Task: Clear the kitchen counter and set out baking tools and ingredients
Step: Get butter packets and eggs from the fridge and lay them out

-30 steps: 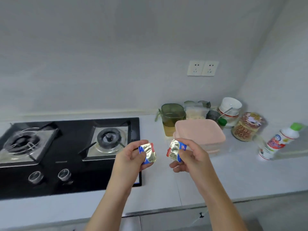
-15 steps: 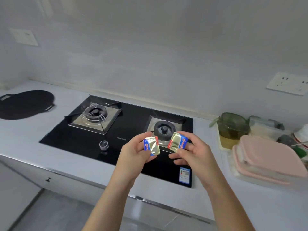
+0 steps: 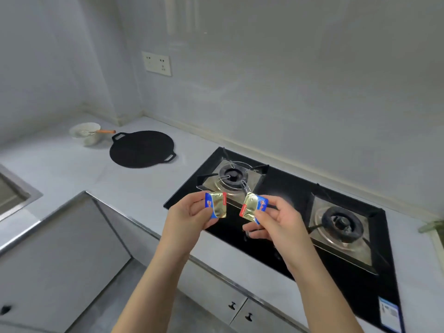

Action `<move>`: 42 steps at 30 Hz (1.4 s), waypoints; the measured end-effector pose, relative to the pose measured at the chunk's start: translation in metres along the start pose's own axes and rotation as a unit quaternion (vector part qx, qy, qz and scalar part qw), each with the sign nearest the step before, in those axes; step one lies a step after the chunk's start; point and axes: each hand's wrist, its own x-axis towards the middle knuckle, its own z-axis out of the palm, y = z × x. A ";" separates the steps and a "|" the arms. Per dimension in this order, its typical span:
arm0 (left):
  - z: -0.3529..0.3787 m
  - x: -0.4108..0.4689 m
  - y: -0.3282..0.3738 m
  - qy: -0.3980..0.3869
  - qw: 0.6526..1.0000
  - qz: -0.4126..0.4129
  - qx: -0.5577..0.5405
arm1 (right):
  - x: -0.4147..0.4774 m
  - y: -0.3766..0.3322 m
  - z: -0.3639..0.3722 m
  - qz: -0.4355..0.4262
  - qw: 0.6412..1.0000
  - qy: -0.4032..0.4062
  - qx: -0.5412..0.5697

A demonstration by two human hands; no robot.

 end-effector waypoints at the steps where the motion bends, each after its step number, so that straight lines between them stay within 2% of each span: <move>1: -0.011 0.004 0.000 0.015 1.000 -0.005 -0.005 | 0.005 -0.001 0.012 0.004 1.000 -0.005 0.004; 9: -0.101 0.048 -0.002 0.162 0.986 -0.023 -0.038 | 0.070 -0.006 0.106 0.008 0.997 -0.078 -0.011; 15: -0.161 0.104 -0.004 0.221 0.974 -0.023 -0.041 | 0.134 0.001 0.179 -0.006 0.991 -0.119 -0.055; 20: -0.210 0.158 -0.009 0.235 0.966 -0.073 -0.079 | 0.193 0.004 0.236 0.008 0.989 -0.129 -0.078; 25: -0.264 0.197 -0.026 0.275 0.944 -0.116 -0.143 | 0.246 0.021 0.299 0.058 0.977 -0.189 -0.075; 34: -0.359 0.260 -0.057 0.357 0.907 -0.199 -0.105 | 0.314 0.064 0.417 0.137 0.970 -0.177 -0.098; 42: -0.469 0.360 -0.073 0.337 0.908 -0.243 -0.056 | 0.375 0.083 0.540 0.228 0.955 -0.155 -0.107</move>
